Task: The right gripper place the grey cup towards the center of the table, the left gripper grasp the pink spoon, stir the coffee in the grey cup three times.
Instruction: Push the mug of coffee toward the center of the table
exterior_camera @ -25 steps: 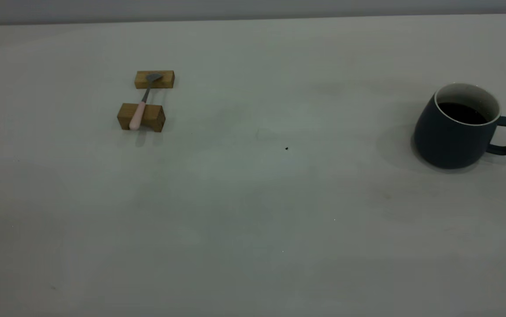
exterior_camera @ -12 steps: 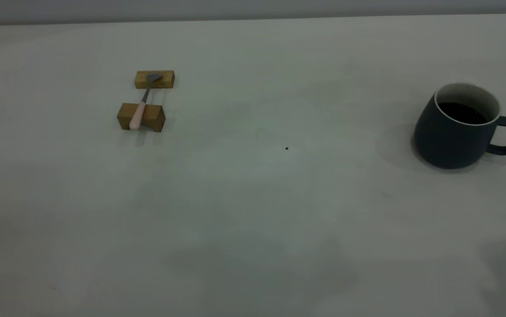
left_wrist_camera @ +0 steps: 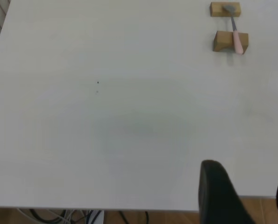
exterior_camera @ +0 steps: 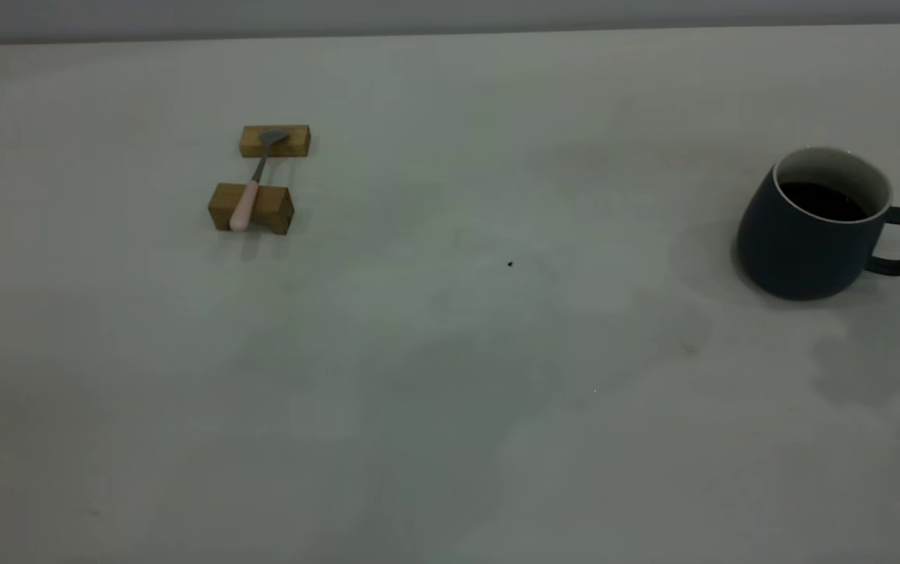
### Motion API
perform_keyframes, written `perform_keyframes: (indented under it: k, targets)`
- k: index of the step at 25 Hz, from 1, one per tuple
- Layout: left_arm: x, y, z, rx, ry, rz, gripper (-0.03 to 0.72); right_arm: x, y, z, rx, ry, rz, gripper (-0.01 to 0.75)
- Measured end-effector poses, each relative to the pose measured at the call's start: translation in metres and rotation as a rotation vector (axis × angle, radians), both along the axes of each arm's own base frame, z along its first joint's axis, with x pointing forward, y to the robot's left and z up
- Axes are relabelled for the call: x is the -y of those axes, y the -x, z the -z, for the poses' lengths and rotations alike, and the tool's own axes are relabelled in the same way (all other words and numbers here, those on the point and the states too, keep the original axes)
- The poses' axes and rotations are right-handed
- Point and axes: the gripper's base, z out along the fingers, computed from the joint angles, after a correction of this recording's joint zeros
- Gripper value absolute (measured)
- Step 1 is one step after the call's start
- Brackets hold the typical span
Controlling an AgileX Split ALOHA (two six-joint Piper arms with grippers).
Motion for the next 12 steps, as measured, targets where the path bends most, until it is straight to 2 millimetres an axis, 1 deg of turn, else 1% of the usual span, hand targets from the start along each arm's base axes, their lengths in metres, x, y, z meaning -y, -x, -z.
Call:
perform_keyframes:
  k: [2, 6, 8, 12]
  targets:
    - [0.000, 0.000, 0.000, 0.000, 0.000, 0.000, 0.382, 0.000, -0.009, 0.013, -0.022, 0.013, -0.050, 0.729]
    - [0.000, 0.000, 0.000, -0.001, 0.000, 0.000, 0.382, -0.001, -0.022, 0.040, -0.046, 0.034, -0.129, 0.729]
    - [0.000, 0.000, 0.000, -0.001, 0.000, 0.000, 0.382, -0.004, -0.027, 0.053, -0.043, 0.057, -0.171, 0.727]
    - [0.000, 0.000, 0.000, -0.001, 0.000, 0.000, 0.382, -0.017, -0.033, 0.076, -0.044, 0.130, -0.315, 0.727]
